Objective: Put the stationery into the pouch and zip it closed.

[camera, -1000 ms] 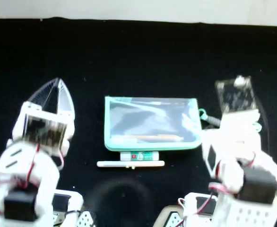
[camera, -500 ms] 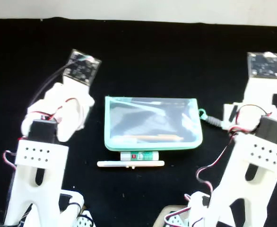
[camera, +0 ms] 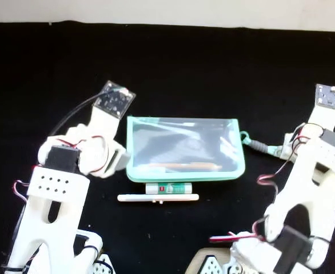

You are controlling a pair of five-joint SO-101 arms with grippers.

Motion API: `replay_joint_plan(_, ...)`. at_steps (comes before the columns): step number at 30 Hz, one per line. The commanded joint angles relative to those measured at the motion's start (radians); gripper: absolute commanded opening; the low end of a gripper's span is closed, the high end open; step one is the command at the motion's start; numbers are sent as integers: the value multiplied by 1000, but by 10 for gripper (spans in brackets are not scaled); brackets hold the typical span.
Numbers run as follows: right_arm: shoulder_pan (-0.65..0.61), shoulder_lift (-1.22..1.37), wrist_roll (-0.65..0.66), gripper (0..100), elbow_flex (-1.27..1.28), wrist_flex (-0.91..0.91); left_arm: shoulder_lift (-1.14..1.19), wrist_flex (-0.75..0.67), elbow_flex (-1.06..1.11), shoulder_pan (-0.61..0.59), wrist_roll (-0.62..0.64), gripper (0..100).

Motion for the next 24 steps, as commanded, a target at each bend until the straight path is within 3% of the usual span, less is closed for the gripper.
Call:
replay_joint_plan(1, 25, 67, -12, 321, -7, -94, 2, 5, 21, 5, 0, 276)
replay_joint_plan(10, 61, 189, -152, 321, -84, -228, 1, 5, 65, 5, 2, 276)
replay_joint_plan(24, 59, 588, -160, 321, -341, -229, 1, 6, 65, 5, 2, 276)
